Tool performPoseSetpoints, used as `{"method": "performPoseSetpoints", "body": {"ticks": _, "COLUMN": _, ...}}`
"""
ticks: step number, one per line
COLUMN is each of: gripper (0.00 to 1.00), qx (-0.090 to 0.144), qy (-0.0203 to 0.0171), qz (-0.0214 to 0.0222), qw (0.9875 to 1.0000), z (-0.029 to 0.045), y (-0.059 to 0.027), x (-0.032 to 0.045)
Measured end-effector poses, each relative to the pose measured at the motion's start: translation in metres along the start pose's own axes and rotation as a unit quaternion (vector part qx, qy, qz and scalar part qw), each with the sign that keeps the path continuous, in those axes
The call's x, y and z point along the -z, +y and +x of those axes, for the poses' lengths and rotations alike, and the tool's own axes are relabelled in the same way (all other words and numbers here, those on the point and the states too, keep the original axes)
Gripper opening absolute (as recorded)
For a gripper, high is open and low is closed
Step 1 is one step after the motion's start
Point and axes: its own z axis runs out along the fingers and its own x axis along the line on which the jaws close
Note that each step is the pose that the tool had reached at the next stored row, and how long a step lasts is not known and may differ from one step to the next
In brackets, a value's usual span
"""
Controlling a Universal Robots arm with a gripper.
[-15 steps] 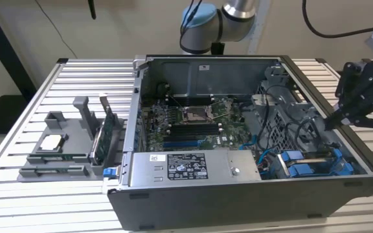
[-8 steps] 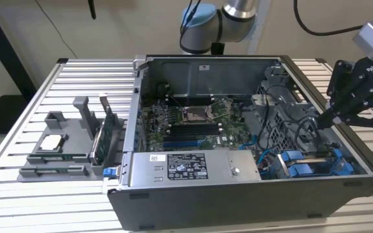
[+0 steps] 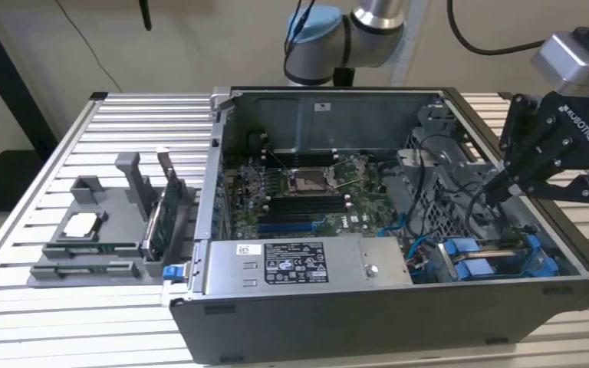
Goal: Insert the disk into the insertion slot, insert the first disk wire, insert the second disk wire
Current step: 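Insert the second disk wire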
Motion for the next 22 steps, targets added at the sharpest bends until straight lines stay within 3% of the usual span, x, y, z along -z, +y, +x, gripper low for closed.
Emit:
{"method": "performPoseSetpoints", "body": {"ticks": 6, "gripper": 0.16, "qx": 0.000, "qy": 0.0001, "qz": 0.0020, "qw": 1.0000, "z": 0.0001, "y": 0.0092, "x": -0.0015}}
{"method": "performPoseSetpoints", "body": {"ticks": 15, "gripper": 0.16, "qx": 0.000, "qy": 0.0001, "qz": 0.0020, "qw": 1.0000, "z": 0.0000, "y": 0.0092, "x": -0.0020}}
{"method": "performPoseSetpoints", "body": {"ticks": 22, "gripper": 0.16, "qx": 0.000, "qy": 0.0002, "qz": 0.0022, "qw": 1.0000, "z": 0.0016, "y": 0.0083, "x": -0.0075}}
